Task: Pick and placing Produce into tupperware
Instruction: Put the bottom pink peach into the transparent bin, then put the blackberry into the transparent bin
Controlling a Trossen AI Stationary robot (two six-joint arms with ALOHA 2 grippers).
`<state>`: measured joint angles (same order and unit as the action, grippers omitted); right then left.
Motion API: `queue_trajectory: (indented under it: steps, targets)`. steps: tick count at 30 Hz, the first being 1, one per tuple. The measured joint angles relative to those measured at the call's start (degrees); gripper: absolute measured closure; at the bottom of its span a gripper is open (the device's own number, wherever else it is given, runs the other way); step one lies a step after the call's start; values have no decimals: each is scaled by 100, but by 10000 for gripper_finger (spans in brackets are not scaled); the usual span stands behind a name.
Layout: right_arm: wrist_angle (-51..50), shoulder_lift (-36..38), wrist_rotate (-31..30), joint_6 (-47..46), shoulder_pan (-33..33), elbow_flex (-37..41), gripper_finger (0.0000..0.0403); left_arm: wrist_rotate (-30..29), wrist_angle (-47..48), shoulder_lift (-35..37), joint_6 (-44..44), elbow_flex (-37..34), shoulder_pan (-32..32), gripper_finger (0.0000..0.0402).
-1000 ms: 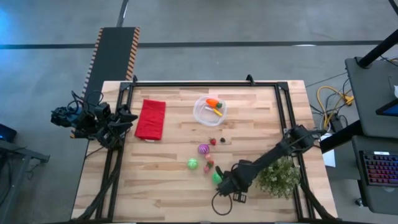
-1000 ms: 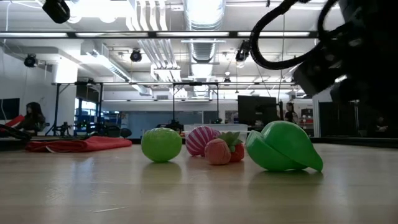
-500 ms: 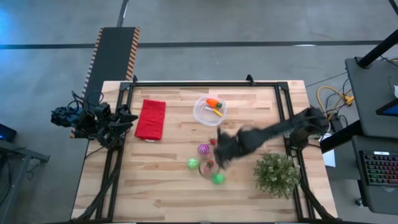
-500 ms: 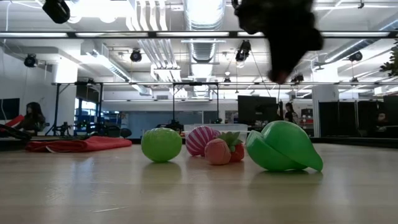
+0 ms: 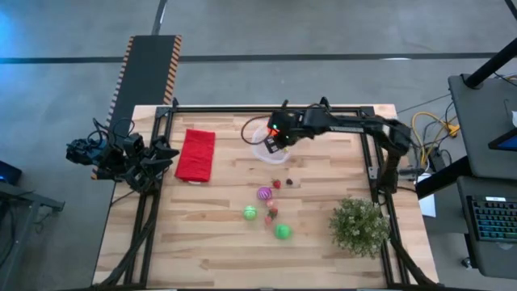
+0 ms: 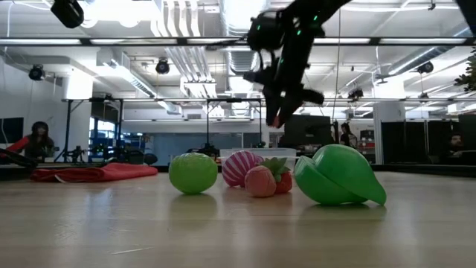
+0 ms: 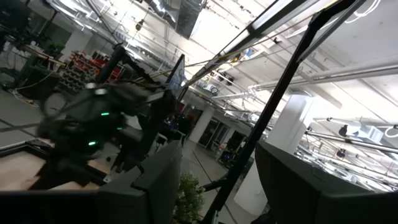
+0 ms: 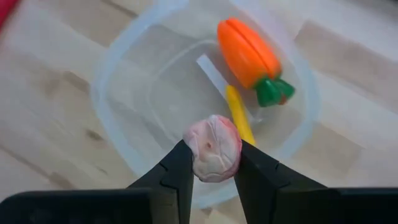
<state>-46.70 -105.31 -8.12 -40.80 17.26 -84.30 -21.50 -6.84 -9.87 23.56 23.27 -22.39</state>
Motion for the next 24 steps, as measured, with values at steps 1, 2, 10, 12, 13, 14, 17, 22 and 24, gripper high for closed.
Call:
queue_trajectory:
  steps: [1, 2, 10, 12, 13, 14, 17, 22, 24]
  targets:
    - [-28, -144, 158, 84, 63, -73, 310, 0, 1, 0, 0, 0, -1, 210]
    - [-135, -278, 213, 159, 97, -150, 310, 0, 1, 0, -1, 0, -1, 210]
    - [-869, -1124, 208, 642, 98, -818, 294, -2, 5, 0, -20, 0, -2, 210]
    - [-888, -1249, 204, 702, 92, -1004, 276, -7, 4, 0, -38, 0, 0, 210]
    - [-919, -1293, 190, 737, 91, -1101, 266, -9, 8, 0, -38, 0, -2, 210]
    - [-981, -1315, 153, 763, 83, -1194, 255, -11, 6, 0, -38, 0, -1, 210]
    - [-1272, -1349, -67, 842, 72, -1470, 220, -13, 8, 0, -41, 0, -1, 210]
    - [-1834, -1333, -389, 987, 72, -1682, 167, -25, 8, 0, -43, 0, -2, 210]
    - [-1975, -1217, -393, 981, 32, -1684, 152, -25, 8, 0, -43, 0, -1, 210]
